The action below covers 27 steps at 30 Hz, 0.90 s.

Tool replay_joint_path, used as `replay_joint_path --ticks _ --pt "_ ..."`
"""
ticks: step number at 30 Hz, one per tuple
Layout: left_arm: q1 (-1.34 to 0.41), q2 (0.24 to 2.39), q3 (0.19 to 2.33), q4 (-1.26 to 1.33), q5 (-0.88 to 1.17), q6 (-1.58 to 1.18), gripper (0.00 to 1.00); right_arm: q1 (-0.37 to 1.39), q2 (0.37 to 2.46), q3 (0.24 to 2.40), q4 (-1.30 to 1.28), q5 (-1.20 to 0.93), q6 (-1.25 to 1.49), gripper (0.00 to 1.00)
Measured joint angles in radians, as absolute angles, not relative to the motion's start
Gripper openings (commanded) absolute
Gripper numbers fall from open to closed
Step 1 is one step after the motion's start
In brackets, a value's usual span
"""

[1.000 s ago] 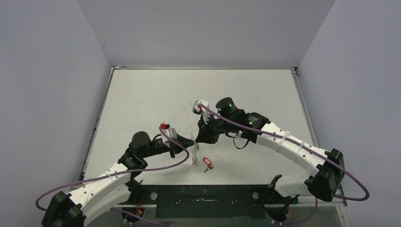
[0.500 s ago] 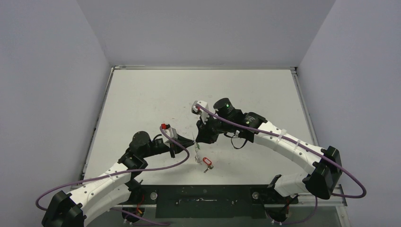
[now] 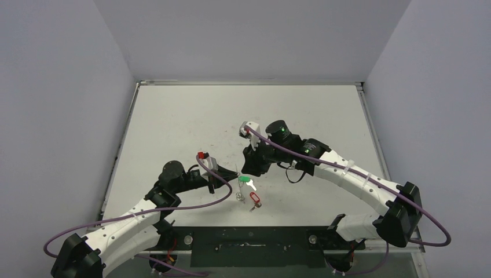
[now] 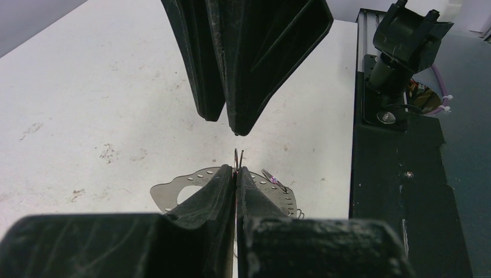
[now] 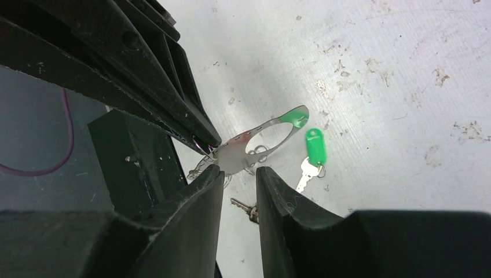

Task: Put the keys on the keyring

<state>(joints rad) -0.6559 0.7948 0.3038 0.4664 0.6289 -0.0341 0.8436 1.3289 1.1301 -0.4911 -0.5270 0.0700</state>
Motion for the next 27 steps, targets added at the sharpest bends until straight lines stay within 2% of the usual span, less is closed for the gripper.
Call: replay_joint_path --ticks 3,7,17,27 --pt "-0.658 0.793 0.304 0.466 0.629 -0.032 0.0 0.837 1.313 1.125 -0.484 -0.526 0.074 0.46" --pt "-0.659 0.781 0.304 0.458 0.628 -0.029 0.0 0.814 1.285 1.095 -0.457 -0.527 0.085 0.56" --pt "-0.659 0.648 0.304 0.346 0.599 -0.014 0.0 0.624 1.278 0.923 -0.332 -0.568 0.191 0.54" --pt "-0.659 0.601 0.304 0.285 0.585 -0.014 0.0 0.589 1.546 0.854 -0.176 -0.639 0.256 0.52"
